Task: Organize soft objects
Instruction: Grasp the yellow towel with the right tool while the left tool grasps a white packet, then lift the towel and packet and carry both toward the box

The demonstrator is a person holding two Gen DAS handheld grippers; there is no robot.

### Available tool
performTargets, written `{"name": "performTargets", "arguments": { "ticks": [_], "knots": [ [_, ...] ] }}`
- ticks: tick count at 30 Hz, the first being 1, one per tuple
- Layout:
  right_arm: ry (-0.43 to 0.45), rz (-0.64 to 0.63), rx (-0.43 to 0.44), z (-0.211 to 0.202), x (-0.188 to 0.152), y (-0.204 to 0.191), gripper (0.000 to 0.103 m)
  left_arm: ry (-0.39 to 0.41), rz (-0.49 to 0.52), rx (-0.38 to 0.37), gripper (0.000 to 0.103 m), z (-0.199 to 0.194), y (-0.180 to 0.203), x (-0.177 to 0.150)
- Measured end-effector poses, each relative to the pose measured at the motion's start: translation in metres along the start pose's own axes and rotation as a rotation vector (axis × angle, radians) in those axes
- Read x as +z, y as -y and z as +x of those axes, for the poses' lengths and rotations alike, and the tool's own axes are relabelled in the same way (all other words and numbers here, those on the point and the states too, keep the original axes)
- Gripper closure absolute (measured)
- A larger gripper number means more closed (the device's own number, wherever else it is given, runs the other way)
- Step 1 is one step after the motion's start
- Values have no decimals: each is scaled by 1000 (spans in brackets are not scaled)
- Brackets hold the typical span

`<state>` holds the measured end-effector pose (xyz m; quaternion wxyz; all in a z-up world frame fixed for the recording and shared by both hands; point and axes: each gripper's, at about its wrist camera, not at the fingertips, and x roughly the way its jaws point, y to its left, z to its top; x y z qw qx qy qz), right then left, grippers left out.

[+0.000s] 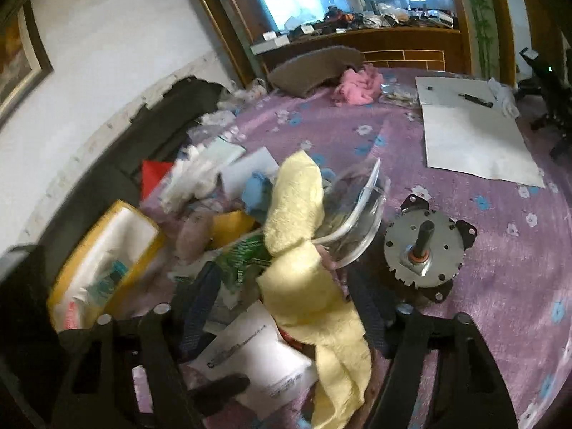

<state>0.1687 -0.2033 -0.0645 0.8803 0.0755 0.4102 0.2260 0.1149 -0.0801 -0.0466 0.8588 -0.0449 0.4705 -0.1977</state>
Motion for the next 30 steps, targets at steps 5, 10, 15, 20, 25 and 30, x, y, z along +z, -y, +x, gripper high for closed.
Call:
{"name": "performTargets", "arguments": {
  "ticks": [5,10,15,20,25,30],
  "knots": [
    [-24,8,-21,10,-11,3,60,-45,-16,-65,97,1,-3,-5],
    [-19,57,-20,4,-13,7,68,-62,-84,-128,99,-23,-19,-19],
    [1,121,93,-12,-15,11,71,-53,-150,-146,99,-33,-32,-25],
    [-8,139,134,-14,-20,9,71,-91,-145,-108,99,-11,-25,-23],
    [-10,157,124,-11,-21,13,72,-120,-124,-139,99,2,-16,-27],
    [-13,199,140,-11,-23,20,72,-78,-158,-212,101,-25,-23,-25]
  ]
}}
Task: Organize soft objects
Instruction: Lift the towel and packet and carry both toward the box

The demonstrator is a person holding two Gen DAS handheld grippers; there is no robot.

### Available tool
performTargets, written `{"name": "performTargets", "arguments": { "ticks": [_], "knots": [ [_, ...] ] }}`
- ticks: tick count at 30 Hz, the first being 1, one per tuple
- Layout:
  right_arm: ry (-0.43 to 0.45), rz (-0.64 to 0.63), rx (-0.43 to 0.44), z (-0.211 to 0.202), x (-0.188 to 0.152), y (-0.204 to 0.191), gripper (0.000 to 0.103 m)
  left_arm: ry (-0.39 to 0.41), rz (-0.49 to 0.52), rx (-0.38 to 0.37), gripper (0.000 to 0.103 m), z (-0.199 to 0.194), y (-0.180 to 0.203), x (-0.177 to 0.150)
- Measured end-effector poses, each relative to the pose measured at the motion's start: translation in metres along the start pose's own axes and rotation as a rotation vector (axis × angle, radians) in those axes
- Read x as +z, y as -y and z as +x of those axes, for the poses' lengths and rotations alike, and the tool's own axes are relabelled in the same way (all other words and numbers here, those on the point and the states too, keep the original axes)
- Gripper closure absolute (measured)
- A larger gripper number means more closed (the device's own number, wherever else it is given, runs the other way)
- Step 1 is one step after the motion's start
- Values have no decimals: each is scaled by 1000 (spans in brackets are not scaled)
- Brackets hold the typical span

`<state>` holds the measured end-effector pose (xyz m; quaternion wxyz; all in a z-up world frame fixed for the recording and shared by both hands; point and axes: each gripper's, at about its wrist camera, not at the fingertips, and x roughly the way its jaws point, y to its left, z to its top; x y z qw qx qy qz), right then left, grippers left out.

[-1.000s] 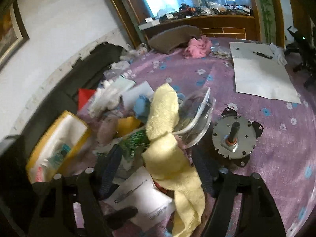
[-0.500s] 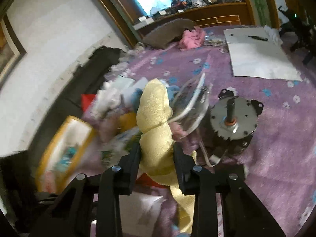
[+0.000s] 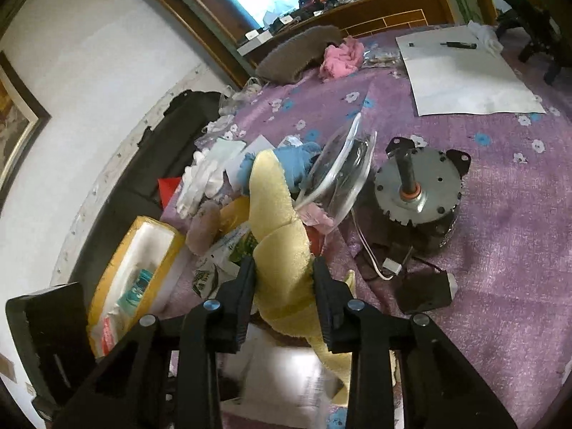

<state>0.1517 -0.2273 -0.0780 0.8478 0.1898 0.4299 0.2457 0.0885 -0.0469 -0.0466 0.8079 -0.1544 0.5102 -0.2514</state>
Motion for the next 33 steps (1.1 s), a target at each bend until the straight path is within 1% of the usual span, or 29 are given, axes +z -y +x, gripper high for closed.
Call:
{"name": "performTargets", "arguments": {
  "ticks": [3,6,9,13,16,19,21,23,24,25,26,27,28,29,30,31,33],
  "knots": [
    [16,15,16,-4,-1,0,72,33,-41,-35,101,-20,-5,2],
    [35,44,39,-8,-1,2,72,47,-71,-68,101,-33,-6,4],
    [76,54,71,-17,0,2,72,64,-90,-98,101,-44,-4,8],
    [107,56,109,-23,-1,-1,72,98,-77,-95,102,-61,4,13],
    [109,50,103,-24,-1,-3,72,122,-71,-84,102,-68,12,20],
    [102,60,112,-24,-1,-1,72,134,-48,-38,102,-67,18,21],
    [113,54,101,-27,-2,-1,72,110,-33,-8,102,-58,19,17],
    [124,43,84,-29,-3,-3,72,106,-37,52,101,-50,12,12],
    [125,43,86,-30,-3,-3,72,89,-34,100,101,-44,8,10],
    [126,43,91,-30,-3,-4,72,74,-38,119,99,-39,4,9],
    [128,42,90,-31,-4,-4,72,50,-50,137,87,-32,-1,7],
    [130,36,85,-31,-5,-6,72,33,-50,150,78,-27,-4,6],
    [130,31,80,-31,-6,-7,72,22,-43,169,60,-22,-5,5],
    [129,27,73,-30,-6,-7,72,37,-32,173,48,-19,-6,4],
    [128,27,70,-29,-6,-7,72,48,-23,176,44,-16,-6,3],
    [125,26,66,-27,-7,-7,72,42,-18,193,43,-10,-6,4],
    [121,30,56,-25,-7,-5,72,26,-6,180,43,0,-6,6]
  ]
}}
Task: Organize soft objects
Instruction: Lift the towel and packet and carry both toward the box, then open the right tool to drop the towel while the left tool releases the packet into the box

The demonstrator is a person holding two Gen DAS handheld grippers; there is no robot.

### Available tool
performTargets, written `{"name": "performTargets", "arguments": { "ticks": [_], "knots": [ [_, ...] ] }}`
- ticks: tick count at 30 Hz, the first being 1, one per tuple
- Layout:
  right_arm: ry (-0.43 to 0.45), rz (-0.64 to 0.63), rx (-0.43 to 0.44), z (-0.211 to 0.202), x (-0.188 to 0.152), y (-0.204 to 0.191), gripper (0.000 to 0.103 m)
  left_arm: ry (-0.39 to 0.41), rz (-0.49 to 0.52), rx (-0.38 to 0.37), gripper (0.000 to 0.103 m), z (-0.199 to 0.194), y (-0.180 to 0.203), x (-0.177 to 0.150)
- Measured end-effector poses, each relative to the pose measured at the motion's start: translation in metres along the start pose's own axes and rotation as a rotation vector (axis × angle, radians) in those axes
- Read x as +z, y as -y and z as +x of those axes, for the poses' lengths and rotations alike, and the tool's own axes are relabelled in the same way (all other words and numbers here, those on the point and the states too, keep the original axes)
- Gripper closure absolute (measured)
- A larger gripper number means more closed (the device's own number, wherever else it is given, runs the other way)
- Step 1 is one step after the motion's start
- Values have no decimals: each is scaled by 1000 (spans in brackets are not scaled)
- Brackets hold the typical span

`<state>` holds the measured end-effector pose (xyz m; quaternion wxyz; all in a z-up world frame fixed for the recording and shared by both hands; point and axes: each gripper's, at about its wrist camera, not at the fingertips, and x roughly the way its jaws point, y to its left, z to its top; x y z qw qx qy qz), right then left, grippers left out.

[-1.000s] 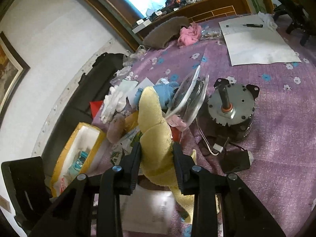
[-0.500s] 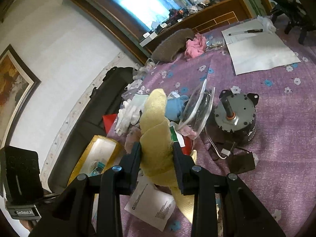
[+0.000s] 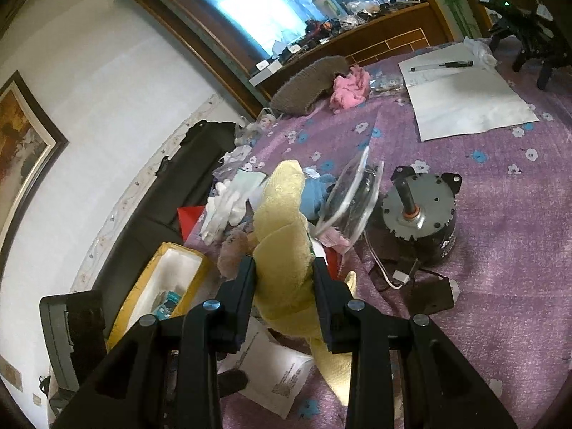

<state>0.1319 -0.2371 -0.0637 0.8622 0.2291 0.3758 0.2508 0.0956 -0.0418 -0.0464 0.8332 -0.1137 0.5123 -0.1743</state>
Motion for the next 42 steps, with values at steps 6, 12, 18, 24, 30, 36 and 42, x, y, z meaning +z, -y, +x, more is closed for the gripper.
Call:
{"name": "performTargets", "arguments": {
  "ticks": [6,12,18,24,30,36,42],
  "knots": [
    [-15,1,-12,4,-2,2,72,2,11,35,73,15,8,-4],
    [38,20,57,-9,-3,1,72,44,66,-46,97,-4,29,-16],
    [64,5,72,-13,-3,-4,72,83,-9,-164,97,-37,23,-7],
    [23,-38,104,-10,-7,-20,72,235,-150,-206,97,-116,-37,-5],
    [-102,-41,284,18,-7,-90,72,374,-267,-83,97,-176,-119,5],
    [-213,-156,312,99,-3,-173,72,408,-338,95,97,-178,-183,13],
    [-315,-219,243,171,-28,-203,72,326,-388,247,97,-149,-227,8]
  ]
}}
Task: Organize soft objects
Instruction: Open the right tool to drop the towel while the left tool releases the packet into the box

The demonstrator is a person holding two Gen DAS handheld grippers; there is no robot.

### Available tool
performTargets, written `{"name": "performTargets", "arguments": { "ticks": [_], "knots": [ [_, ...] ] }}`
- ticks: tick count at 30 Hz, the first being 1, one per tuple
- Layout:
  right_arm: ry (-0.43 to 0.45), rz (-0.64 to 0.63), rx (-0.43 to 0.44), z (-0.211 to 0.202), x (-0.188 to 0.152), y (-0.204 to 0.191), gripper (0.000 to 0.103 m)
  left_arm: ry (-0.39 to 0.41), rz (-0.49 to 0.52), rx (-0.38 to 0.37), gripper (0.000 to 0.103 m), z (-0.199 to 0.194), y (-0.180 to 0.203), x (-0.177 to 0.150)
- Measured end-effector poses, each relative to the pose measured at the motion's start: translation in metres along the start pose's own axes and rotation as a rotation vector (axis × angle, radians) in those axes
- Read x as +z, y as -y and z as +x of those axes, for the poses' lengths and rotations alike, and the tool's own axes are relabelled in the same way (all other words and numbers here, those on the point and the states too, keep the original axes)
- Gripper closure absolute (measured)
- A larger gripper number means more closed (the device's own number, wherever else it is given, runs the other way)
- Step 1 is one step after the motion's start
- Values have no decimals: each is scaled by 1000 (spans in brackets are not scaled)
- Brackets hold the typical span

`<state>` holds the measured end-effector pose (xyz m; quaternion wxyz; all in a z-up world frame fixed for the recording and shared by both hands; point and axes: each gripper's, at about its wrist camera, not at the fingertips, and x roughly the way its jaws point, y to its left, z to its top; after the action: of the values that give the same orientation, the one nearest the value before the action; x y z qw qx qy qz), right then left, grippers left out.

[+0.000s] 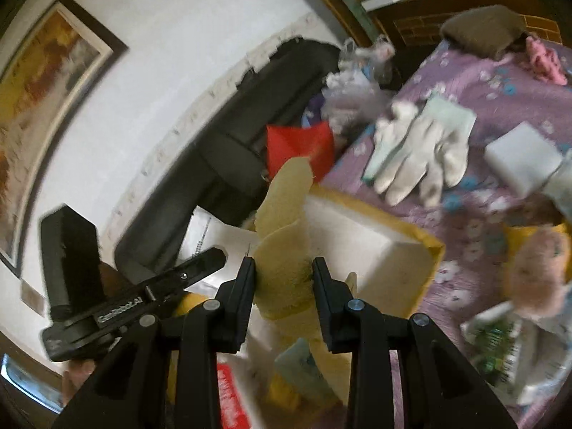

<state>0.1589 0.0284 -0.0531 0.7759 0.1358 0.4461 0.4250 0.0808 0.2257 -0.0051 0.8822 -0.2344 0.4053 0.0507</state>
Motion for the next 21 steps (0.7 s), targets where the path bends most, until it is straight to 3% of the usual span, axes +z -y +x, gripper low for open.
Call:
{"name": "performTargets", "arguments": {
  "ticks": [4,8,9,10,11,13,18,21],
  "knots": [
    [-37,-2,-25,21,-5,6,70,-41,5,27,97,13,-2,-7],
    [-32,47,35,8,-5,10,65,-85,-63,-41,96,19,-3,-10],
    [-21,55,61,0,-3,10,55,-71,-88,-73,92,14,-3,-10],
    [1,56,80,-14,-1,9,48,-45,-100,-96,74,7,-1,-12],
    [20,54,77,-23,0,6,39,-24,-106,-94,49,0,4,-11],
    [75,44,57,-56,-2,6,37,48,-111,-76,35,-17,12,-15],
    [142,24,22,-127,-16,38,36,171,-26,25,35,-54,54,-22],
    [177,51,-64,-151,-27,69,36,223,16,160,35,-65,81,-26]
  ]
}}
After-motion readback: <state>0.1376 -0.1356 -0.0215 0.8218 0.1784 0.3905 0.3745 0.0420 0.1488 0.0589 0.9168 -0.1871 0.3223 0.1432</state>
